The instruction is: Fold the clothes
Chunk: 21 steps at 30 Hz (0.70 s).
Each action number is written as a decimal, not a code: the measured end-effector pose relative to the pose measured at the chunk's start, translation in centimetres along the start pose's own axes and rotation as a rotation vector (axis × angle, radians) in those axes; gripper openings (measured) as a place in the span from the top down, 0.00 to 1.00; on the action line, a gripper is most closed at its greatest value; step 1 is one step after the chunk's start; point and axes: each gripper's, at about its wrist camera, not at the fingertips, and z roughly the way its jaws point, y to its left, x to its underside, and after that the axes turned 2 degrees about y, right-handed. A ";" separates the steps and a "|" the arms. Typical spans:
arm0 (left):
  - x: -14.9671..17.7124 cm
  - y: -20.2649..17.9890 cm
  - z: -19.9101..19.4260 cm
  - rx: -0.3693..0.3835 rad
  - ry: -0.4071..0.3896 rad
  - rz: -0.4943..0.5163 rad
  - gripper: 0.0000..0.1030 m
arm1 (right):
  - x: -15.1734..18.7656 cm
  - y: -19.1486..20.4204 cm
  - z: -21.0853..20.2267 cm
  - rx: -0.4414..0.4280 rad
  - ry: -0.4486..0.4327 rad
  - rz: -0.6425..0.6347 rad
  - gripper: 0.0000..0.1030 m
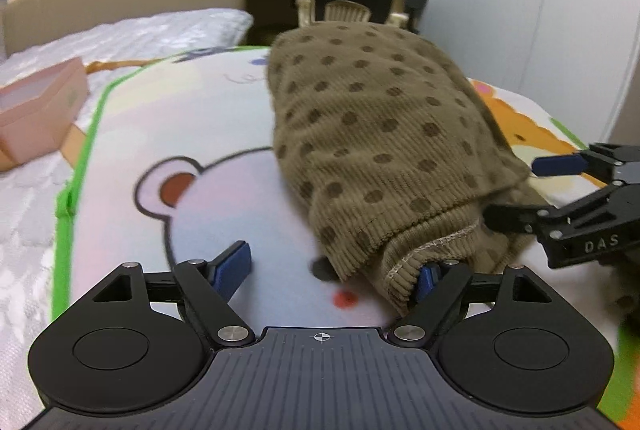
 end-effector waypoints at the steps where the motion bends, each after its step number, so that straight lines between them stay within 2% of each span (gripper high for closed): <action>1: -0.1 0.2 0.1 -0.011 -0.003 -0.005 0.15 | -0.2 0.0 0.4 -0.005 0.005 0.008 0.00; 7: 0.7 -0.2 -0.7 -0.048 -0.012 -0.025 0.11 | 0.1 0.2 -0.2 0.008 -0.018 0.023 0.00; 11: 2.1 -1.7 -2.3 -0.066 -0.015 -0.036 0.09 | 1.4 0.2 -2.0 0.015 -0.036 0.037 0.00; 14: 3.6 -2.4 -3.9 -0.051 -0.004 -0.057 0.06 | 3.3 0.2 -4.3 0.036 -0.036 0.052 0.00; 21: 7.3 -6.1 -7.9 -0.066 -0.020 0.044 0.01 | 7.9 0.1 -9.3 0.134 -0.010 0.077 0.00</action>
